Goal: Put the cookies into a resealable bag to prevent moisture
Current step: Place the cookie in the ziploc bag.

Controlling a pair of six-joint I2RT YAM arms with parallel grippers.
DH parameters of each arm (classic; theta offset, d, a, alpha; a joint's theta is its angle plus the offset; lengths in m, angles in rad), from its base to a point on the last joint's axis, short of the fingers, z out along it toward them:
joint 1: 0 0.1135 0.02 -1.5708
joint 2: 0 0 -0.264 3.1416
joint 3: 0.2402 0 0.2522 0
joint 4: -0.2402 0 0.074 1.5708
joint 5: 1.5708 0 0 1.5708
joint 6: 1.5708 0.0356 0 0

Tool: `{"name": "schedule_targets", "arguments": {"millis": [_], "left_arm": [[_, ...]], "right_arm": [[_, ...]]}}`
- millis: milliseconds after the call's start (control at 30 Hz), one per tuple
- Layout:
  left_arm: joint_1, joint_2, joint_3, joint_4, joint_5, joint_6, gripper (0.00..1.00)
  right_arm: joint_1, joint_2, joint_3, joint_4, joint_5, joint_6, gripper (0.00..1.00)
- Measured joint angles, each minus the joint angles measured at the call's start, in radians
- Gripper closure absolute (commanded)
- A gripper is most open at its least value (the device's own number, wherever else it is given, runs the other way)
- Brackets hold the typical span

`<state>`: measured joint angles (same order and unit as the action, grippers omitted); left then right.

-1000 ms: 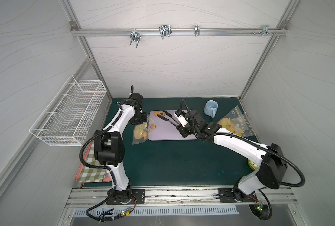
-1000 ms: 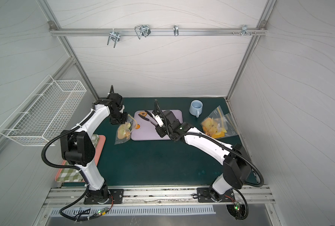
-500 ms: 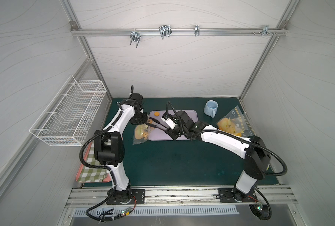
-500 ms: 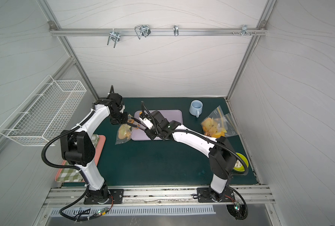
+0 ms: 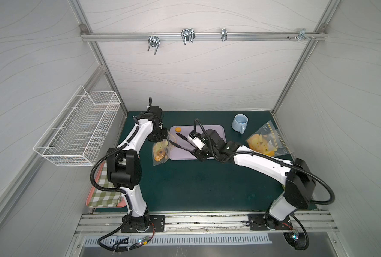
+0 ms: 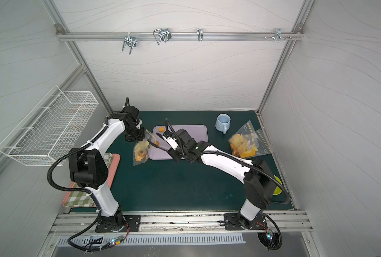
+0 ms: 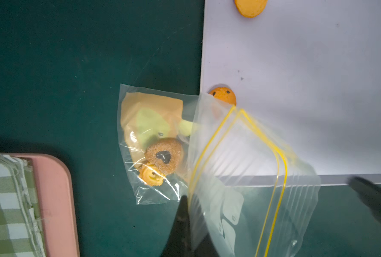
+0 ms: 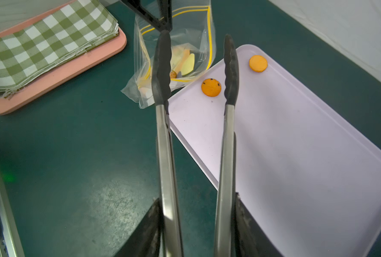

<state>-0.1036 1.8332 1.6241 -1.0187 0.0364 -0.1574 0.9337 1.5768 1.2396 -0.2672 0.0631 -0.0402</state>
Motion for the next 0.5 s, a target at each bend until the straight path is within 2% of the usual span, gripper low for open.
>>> {"name": "schedule_targets", "arguments": {"millis": [133, 233, 500], "left_arm": [[0.003, -0.004, -0.005, 0.000, -0.030, -0.003, 1.00], [0.007, -0.015, -0.011, 0.001, -0.045, -0.004, 1.00], [0.010, -0.058, -0.033, 0.026, -0.047, -0.004, 1.00]], "right_arm": [[-0.021, -0.142, -0.103, 0.037, 0.035, 0.042, 0.51], [-0.055, -0.164, -0.142, 0.055, 0.048, 0.060, 0.52], [-0.085, 0.080, -0.110, 0.040, 0.023, 0.042, 0.52]]}}
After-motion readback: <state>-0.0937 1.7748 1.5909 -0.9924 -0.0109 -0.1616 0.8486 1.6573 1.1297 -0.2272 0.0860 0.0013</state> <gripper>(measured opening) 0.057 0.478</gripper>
